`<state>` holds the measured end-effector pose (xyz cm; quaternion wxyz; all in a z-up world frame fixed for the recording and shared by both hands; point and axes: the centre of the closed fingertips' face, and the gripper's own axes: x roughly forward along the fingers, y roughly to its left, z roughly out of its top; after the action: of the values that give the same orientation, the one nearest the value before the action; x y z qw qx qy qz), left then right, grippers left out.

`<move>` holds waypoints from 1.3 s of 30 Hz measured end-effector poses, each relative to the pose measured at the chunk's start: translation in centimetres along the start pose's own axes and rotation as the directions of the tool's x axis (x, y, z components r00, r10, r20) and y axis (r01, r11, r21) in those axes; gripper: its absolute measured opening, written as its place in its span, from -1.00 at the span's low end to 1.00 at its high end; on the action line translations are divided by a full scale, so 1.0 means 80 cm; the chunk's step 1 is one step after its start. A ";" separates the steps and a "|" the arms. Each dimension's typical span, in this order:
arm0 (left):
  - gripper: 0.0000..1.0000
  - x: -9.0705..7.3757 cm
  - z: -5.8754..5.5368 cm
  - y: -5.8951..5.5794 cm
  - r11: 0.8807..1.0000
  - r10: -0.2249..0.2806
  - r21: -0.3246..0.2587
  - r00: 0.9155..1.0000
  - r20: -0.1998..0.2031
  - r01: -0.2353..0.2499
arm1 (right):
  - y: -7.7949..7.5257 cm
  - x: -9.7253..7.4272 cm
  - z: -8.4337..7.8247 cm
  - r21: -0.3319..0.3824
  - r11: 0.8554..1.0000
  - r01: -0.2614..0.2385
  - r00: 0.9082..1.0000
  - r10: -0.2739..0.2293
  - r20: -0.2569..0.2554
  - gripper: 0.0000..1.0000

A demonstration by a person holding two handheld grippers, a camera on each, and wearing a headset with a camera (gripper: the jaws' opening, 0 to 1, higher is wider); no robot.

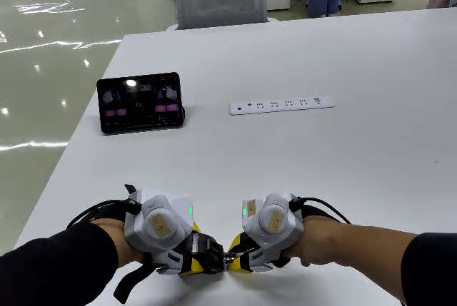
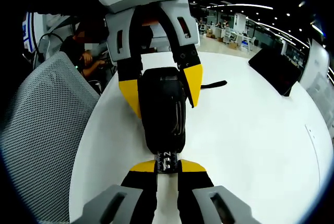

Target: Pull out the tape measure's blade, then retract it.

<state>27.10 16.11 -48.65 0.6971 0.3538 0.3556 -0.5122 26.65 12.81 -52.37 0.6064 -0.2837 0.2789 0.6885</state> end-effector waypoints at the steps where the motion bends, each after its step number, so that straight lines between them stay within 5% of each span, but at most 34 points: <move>1: -0.42 0.000 0.000 0.000 1.000 0.000 0.000 1.000 0.000 0.000 | 0.000 -0.001 -0.001 0.000 1.000 -0.001 1.000 0.001 0.000 -0.79; 39: -0.42 -0.001 -0.003 -0.001 1.000 0.000 -0.006 1.000 0.010 0.000 | 0.003 -0.021 -0.019 0.021 1.000 -0.005 1.000 0.005 -0.017 -0.79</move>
<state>27.00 16.31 -48.72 0.7000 0.3492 0.3535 -0.5129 26.65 10.52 -52.15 0.6052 -0.2823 0.2920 0.6847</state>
